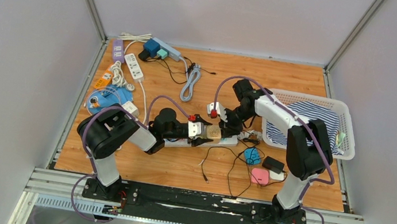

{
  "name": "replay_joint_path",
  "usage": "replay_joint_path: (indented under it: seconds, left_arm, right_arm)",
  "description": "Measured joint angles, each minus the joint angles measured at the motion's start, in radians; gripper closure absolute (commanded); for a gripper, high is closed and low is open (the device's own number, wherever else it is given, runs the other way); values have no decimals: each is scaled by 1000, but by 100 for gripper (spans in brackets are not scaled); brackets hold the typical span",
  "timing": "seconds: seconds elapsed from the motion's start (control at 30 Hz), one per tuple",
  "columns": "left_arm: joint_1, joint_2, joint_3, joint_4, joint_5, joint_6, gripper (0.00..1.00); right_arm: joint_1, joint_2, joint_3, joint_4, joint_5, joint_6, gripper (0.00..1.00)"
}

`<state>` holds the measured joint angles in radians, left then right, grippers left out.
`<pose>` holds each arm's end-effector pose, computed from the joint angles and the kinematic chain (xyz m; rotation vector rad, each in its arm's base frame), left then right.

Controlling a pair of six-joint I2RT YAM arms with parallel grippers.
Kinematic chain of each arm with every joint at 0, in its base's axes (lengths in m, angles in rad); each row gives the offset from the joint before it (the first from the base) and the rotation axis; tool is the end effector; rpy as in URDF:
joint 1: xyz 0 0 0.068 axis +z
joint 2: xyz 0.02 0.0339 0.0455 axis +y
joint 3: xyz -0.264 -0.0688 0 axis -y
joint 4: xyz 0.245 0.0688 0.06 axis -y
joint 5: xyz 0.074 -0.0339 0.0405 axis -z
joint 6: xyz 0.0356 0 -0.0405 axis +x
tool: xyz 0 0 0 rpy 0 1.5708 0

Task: Pull the plug off the socket
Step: Remove the plug from the socket.

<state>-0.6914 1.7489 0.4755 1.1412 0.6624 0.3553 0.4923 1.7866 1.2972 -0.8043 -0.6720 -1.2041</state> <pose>0.2149 -0.2063 0.1432 1.2683 1.1933 -0.8096 0.2969 0.1844 0.2112 -2.0061 1.6023 0.7149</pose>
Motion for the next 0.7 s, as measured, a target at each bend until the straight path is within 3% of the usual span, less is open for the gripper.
replay_joint_path:
  seconds: [0.3, 0.47, 0.7]
  left_arm:
    - [0, 0, 0, 0, -3, 0, 95]
    - [0, -2, 0, -2, -3, 1, 95]
    - [0, -2, 0, -2, -3, 1, 95]
  right_arm:
    - [1, 11, 11, -32, -8, -76, 61]
    - [17, 32, 25, -50, -18, -87, 53]
    - [17, 39, 30, -68, -21, -85, 51]
